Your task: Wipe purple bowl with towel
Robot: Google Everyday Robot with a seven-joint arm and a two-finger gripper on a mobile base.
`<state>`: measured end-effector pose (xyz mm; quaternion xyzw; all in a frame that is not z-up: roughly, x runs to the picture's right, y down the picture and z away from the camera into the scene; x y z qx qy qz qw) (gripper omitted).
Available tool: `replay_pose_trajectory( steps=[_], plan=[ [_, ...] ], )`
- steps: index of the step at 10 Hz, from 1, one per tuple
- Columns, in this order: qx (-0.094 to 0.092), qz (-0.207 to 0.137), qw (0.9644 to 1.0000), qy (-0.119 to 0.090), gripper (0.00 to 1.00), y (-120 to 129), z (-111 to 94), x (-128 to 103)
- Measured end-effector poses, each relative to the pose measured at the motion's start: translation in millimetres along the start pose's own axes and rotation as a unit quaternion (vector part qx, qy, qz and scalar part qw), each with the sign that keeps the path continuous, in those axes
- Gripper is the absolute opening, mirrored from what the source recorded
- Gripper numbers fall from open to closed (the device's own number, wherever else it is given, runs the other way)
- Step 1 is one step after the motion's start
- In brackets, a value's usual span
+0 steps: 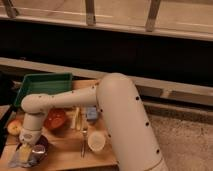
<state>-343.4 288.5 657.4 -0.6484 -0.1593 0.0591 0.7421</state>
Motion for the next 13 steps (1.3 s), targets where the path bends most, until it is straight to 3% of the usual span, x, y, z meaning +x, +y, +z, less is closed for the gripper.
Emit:
replay_pose_trajectory(
  steps=[3,6,8,11,13],
  plan=[
    [0.026,0.009,0.9996,-0.011,0.00,-30.1,-38.9,12.7],
    [0.035,-0.017,0.9991,-0.015,0.00,-48.4,-55.9,-8.4],
    [0.029,-0.037,0.9988,-0.014,0.00,-43.0,-48.4,-24.1],
    [0.002,-0.067,0.9977,-0.014,0.00,-14.2,-9.1,-49.2],
    [-0.015,-0.061,0.9979,-0.017,0.00,2.2,11.8,-48.0]
  ],
)
